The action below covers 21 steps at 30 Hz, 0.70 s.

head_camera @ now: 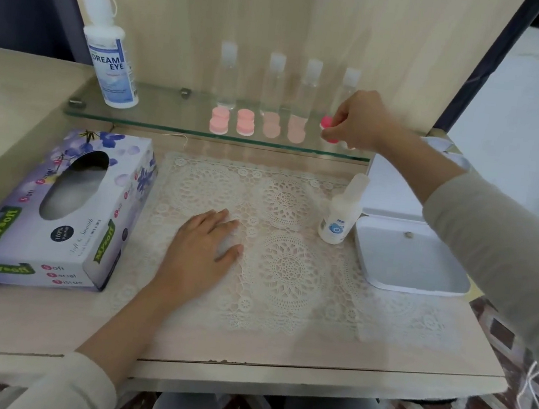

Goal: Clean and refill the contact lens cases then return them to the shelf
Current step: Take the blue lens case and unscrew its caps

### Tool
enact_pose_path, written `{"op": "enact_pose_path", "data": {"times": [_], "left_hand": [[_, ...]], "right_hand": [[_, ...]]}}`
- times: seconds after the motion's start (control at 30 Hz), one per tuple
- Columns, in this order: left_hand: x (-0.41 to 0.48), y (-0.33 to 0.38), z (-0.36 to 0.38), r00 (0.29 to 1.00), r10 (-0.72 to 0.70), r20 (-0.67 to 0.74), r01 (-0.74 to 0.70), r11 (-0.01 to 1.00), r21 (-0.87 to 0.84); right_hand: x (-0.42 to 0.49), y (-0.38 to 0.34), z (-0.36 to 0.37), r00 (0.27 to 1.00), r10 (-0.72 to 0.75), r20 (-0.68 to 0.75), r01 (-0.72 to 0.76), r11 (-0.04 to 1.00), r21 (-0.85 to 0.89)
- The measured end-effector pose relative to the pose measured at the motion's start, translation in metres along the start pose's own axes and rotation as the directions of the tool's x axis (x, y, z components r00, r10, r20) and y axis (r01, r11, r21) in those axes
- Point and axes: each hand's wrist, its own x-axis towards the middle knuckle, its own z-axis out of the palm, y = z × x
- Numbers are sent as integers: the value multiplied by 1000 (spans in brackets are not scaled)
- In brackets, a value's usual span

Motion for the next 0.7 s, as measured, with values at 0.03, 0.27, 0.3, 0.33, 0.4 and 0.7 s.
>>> {"op": "enact_pose_path", "data": {"times": [0.03, 0.27, 0.3, 0.33, 0.4, 0.7], "left_hand": [[0, 0, 0, 1000, -3, 2, 3, 1000, -4], [0, -1, 1, 1000, -9, -12, 9, 1000, -6], [0, -1, 1, 1000, -9, -12, 9, 1000, -7], [0, -1, 1, 1000, -9, -13, 9, 1000, -11], [-1, 0, 1, 1000, -14, -9, 14, 1000, -23], [-1, -1, 2, 1000, -5, -28, 4, 999, -35]], "right_hand": [[2, 0, 2, 1000, 4, 1, -4, 1000, -8], [3, -3, 9, 999, -20, 36, 21, 999, -33], [2, -4, 10, 999, -24, 43, 25, 999, -35], [2, -3, 10, 999, -23, 43, 25, 999, -38], [4, -1, 11, 999, -16, 34, 18, 999, -43], [6, 7, -10, 997, -62, -48, 59, 996, -71]]}}
